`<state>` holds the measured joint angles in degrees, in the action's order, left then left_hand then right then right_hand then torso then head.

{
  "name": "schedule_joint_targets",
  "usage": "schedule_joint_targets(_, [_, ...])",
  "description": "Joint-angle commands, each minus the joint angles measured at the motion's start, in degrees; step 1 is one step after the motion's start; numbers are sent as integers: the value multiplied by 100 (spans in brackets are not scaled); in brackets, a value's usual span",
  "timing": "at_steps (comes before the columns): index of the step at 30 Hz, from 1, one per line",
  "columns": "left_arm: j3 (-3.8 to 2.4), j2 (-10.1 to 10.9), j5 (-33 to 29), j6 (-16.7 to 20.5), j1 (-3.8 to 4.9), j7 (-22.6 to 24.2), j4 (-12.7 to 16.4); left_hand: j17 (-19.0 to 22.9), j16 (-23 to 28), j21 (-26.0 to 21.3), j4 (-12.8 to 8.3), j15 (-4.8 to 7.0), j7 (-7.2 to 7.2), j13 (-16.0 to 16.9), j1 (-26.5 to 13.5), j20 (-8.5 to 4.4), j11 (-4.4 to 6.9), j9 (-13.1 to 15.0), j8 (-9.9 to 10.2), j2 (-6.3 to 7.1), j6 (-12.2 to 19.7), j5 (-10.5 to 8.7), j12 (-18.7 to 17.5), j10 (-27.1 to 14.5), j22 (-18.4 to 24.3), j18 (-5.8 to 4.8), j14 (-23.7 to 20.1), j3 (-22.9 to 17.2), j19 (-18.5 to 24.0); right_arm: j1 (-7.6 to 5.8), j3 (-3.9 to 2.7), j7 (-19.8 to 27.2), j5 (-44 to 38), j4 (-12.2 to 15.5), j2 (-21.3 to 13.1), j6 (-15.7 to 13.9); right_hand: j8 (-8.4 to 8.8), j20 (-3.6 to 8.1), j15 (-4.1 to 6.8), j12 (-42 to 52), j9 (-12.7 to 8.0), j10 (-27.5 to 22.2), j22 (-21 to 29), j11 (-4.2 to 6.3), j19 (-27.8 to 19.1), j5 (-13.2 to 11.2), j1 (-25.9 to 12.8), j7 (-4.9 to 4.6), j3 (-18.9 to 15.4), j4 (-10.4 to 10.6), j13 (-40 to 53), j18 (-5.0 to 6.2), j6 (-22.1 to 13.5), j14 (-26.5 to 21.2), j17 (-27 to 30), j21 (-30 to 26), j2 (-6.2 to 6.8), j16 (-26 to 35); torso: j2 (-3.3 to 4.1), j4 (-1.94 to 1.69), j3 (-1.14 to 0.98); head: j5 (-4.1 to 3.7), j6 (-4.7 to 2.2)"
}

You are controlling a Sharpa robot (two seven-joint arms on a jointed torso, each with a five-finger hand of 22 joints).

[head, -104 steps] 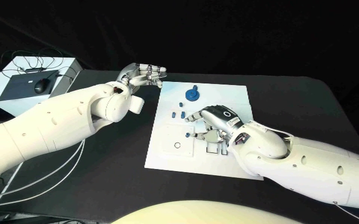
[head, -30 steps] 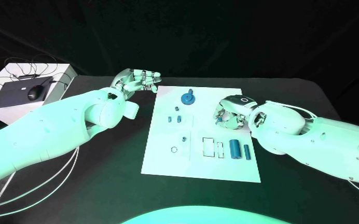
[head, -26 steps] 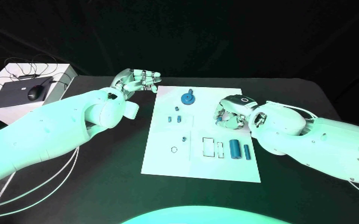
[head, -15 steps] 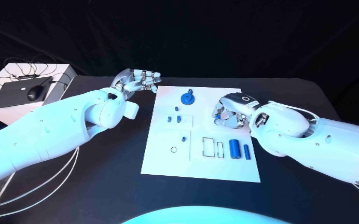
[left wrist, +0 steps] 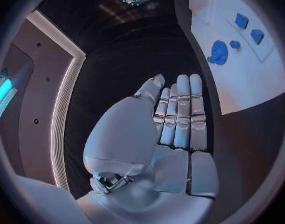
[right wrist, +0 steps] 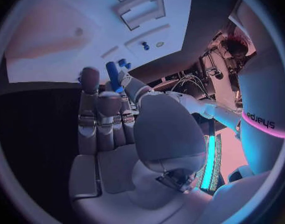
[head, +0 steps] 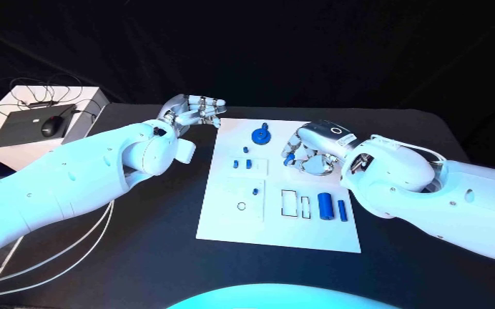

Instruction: Assemble the parts on the task board

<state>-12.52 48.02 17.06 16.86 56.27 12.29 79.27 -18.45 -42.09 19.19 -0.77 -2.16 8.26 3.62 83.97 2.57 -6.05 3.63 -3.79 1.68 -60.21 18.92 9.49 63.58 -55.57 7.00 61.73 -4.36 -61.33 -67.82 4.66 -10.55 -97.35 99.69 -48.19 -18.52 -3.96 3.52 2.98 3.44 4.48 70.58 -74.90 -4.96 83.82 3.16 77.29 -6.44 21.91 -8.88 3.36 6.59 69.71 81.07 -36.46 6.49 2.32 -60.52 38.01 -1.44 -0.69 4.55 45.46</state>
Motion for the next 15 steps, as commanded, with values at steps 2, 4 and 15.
schedule_joint_targets(2, [-2,-48,-39,-124,3,38,-12,8,23,-37,26,-14,-6,-6,-37,-16,-6,-2,9,-39,-25,14,37,-52,5,31,-9,8,-38,39,16,126,61,116,190,-64,20,56,28,17,-4,813,-114,346,-2,-2,210,0,2,-37,48,65,19,2,-10,34,-263,44,-2,1,1,67,6])
schedule_joint_targets(4, [-2,-68,-40,-130,3,37,-20,8,23,-37,26,-14,-6,-6,-37,-16,-6,-2,9,-39,-25,14,37,-52,5,31,-9,8,-38,98,31,151,38,133,323,-74,21,56,28,16,-5,811,-114,345,-4,-1,212,0,4,-40,48,65,15,2,-11,35,-264,47,-1,-7,-1,79,7])
schedule_joint_targets(15, [-2,-119,-43,-143,4,28,-35,8,23,-37,26,-14,-6,-6,-37,-16,-6,-2,9,-39,-25,14,37,-52,5,31,-9,8,-38,474,109,237,-186,-27,935,-119,20,55,26,18,-7,805,-114,342,-10,8,208,-5,13,-56,49,67,8,8,-13,43,-266,67,13,-12,-2,221,70])
